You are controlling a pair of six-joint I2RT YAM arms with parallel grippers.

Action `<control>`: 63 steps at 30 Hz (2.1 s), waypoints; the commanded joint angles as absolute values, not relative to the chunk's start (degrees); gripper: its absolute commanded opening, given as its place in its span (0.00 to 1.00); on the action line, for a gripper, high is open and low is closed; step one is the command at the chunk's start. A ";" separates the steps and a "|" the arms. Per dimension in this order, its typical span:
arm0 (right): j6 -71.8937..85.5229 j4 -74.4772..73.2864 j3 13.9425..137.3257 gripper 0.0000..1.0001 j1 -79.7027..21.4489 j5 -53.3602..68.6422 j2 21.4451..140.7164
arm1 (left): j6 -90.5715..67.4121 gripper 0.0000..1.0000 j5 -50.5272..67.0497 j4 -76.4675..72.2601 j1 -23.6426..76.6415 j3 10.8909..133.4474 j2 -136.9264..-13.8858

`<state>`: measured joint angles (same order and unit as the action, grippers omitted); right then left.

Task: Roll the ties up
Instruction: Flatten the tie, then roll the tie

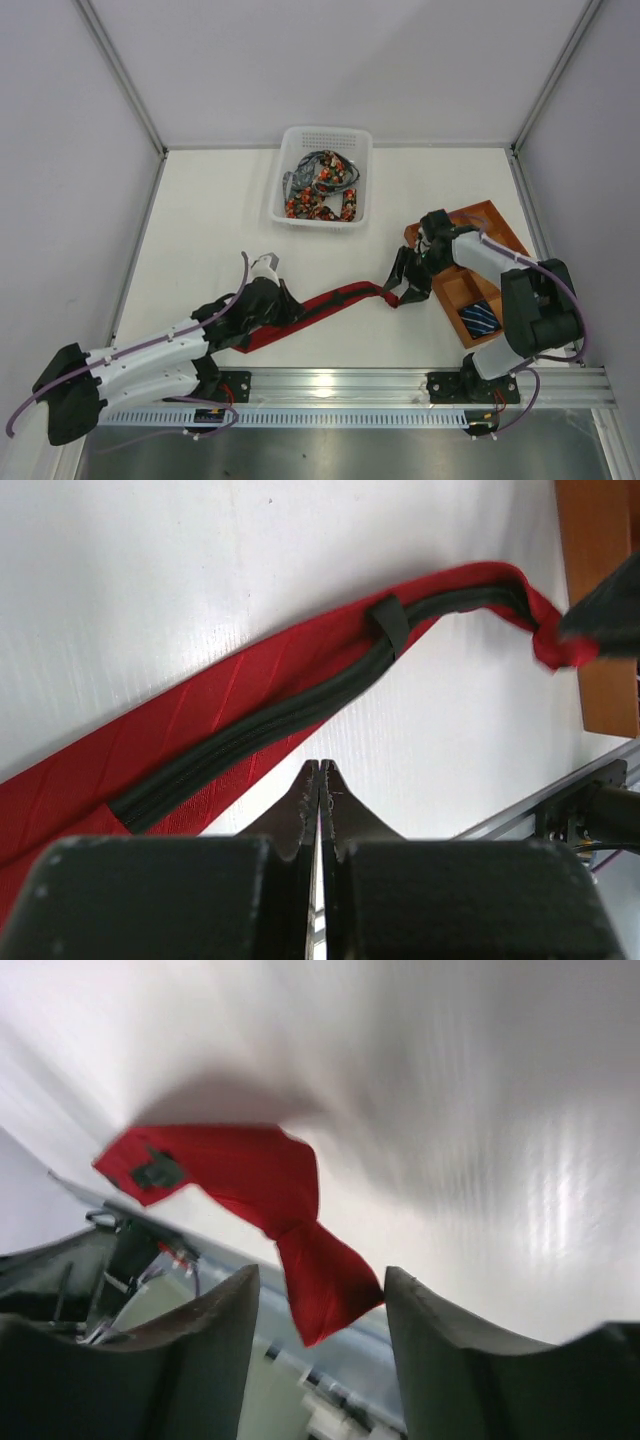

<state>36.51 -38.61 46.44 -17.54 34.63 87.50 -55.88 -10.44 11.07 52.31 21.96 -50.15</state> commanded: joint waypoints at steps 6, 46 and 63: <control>27.34 -46.05 70.03 0.77 -12.66 15.23 98.24 | -52.73 0.00 -5.89 4.75 52.03 24.61 -60.46; 29.97 -11.96 41.42 0.80 -26.99 16.52 80.69 | -48.51 0.19 17.82 -2.96 36.12 29.09 -63.41; 32.34 14.32 27.07 0.67 -24.61 19.77 77.43 | -48.69 0.06 22.15 -11.86 36.39 38.05 -87.27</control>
<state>32.58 7.51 27.73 -24.99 18.68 78.06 -50.33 20.38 -9.26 36.10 35.83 -85.38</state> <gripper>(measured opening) 0.674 0.057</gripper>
